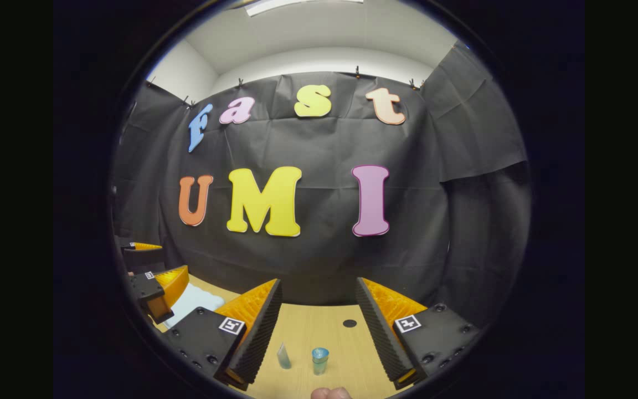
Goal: First open the suitcase, pack the skin care products into it, and then close the suitcase.
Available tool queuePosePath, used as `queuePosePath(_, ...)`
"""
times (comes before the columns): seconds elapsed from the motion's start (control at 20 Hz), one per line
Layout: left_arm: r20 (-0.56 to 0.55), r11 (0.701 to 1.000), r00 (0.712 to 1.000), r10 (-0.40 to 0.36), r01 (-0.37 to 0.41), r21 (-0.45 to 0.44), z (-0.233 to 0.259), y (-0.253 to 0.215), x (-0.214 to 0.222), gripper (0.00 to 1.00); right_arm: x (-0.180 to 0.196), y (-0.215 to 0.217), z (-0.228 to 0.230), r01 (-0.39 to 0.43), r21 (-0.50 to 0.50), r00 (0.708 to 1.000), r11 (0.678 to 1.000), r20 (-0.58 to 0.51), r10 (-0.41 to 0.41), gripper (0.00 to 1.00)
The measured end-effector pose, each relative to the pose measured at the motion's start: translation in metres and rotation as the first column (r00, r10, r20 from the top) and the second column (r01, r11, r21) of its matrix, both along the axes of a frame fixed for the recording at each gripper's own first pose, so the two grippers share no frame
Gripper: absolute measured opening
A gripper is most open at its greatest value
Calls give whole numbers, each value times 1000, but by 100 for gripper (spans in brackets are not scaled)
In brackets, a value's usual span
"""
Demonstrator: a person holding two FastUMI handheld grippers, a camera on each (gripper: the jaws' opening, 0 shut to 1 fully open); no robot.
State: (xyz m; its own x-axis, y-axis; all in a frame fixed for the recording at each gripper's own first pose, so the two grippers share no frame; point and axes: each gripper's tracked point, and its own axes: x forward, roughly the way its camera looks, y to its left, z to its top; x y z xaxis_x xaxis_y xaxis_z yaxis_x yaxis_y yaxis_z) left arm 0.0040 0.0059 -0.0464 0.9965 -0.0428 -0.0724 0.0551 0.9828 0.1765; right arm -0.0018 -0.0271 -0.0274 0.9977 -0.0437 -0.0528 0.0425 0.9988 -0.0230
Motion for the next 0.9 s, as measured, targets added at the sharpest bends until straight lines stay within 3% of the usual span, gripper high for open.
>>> queuePosePath(0.4, -169, 975, 984, -65, 99, 197, -69, 3, 4, 98, -6, -27, -13, 34, -21, 999, 999, -36, -35, 80)
queuePosePath(0.75, -342, 891, 935, -93, 231, 390, -138, 16, 29, 98, -9, -46, -22, 71, -49, 995, 996, -63, -74, 80)
queuePosePath(0.9, -429, 839, 900, -74, 289, 462, -173, 23, 35, 98, -13, -58, -22, 98, -66, 993, 993, -66, -103, 79)
